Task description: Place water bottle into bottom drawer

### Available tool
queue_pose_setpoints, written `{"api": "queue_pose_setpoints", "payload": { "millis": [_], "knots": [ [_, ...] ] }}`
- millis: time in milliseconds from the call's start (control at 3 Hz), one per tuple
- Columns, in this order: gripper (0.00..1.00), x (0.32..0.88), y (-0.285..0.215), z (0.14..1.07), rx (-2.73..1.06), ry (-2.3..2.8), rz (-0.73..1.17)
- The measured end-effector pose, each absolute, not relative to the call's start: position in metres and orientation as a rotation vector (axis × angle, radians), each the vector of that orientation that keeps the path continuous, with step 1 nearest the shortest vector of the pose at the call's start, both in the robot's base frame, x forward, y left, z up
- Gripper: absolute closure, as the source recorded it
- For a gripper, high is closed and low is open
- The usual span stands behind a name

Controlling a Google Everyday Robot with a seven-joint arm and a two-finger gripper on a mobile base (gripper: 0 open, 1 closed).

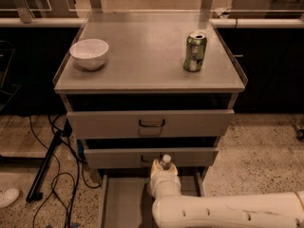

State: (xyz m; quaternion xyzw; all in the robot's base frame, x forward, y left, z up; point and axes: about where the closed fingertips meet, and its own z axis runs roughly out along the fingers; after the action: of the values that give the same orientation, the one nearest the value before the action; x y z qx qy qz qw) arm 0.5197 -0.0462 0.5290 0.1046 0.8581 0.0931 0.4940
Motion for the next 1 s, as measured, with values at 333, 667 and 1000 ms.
{"api": "queue_pose_setpoints", "payload": {
  "millis": [333, 667, 1000],
  "knots": [
    [1.0, 0.519, -0.046, 0.511, 0.347, 2.055, 0.23],
    [1.0, 0.519, -0.046, 0.511, 0.347, 2.055, 0.23],
    [1.0, 0.516, -0.044, 0.489, 0.389, 2.072, 0.262]
  ]
}}
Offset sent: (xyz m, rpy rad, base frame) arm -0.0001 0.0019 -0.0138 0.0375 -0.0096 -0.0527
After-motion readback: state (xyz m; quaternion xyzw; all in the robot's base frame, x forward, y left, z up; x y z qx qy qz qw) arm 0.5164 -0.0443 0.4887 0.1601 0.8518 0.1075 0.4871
